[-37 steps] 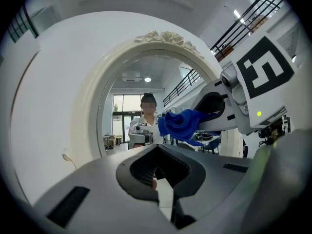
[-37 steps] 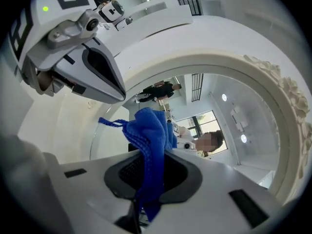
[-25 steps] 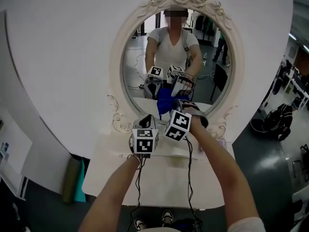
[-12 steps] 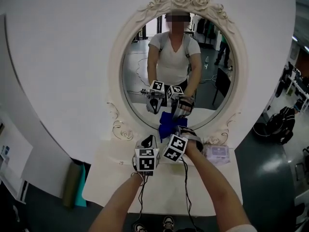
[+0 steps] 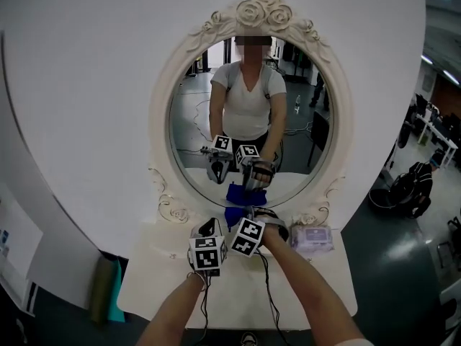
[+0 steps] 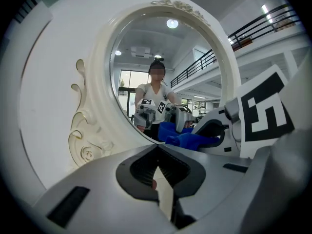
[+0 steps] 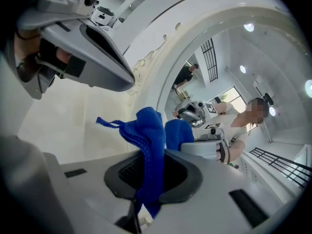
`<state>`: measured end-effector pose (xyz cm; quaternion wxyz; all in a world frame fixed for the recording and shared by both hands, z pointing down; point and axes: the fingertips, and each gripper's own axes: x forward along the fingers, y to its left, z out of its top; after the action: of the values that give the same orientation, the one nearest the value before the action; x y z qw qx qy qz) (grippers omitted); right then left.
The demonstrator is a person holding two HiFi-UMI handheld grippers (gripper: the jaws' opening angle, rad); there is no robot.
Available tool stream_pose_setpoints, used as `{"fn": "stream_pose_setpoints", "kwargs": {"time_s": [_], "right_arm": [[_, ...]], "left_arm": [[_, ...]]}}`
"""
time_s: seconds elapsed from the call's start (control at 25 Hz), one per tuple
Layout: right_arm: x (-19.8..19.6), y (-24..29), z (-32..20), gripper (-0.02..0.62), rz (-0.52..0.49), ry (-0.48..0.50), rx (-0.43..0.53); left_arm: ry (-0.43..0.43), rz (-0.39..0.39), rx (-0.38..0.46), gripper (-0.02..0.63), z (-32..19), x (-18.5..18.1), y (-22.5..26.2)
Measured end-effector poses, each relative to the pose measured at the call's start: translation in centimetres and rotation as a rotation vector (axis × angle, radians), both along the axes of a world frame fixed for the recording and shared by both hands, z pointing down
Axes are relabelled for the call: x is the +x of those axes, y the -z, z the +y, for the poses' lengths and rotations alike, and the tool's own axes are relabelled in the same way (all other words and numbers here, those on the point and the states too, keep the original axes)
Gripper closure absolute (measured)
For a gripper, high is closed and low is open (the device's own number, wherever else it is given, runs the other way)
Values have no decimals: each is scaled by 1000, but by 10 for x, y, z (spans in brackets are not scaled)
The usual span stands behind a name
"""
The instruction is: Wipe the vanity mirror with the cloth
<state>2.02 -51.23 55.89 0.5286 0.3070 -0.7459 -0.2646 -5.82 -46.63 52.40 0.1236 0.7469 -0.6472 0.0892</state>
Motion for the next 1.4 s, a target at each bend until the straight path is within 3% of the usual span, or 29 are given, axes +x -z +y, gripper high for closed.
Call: {"fn": "stream_pose_setpoints", "kwargs": {"time_s": [0.2, 0.4, 0.52, 0.68, 0.84, 1.04, 1.2, 1.4], "right_arm": [[10, 40, 6, 529, -6, 7, 44], [28, 128, -4, 529, -3, -15, 151], [43, 186, -4, 529, 34, -23, 219], [64, 272, -2, 529, 62, -53, 334], [84, 359, 2, 529, 76, -75, 485], [96, 449, 9, 529, 86, -65, 684], [95, 489, 12, 529, 63, -53, 779], [88, 496, 5, 529, 163, -30, 841]], "left_arm": [[23, 12, 70, 600, -6, -7, 48], [42, -18, 138, 600, -15, -8, 121], [2, -52, 210, 600, -20, 1, 174], [-75, -127, 348, 600, -22, 17, 262], [-114, -167, 404, 600, -24, 31, 327], [-119, -148, 486, 600, -22, 45, 387], [-142, -124, 540, 600, -20, 67, 423], [-174, -147, 552, 600, -22, 94, 441]]}}
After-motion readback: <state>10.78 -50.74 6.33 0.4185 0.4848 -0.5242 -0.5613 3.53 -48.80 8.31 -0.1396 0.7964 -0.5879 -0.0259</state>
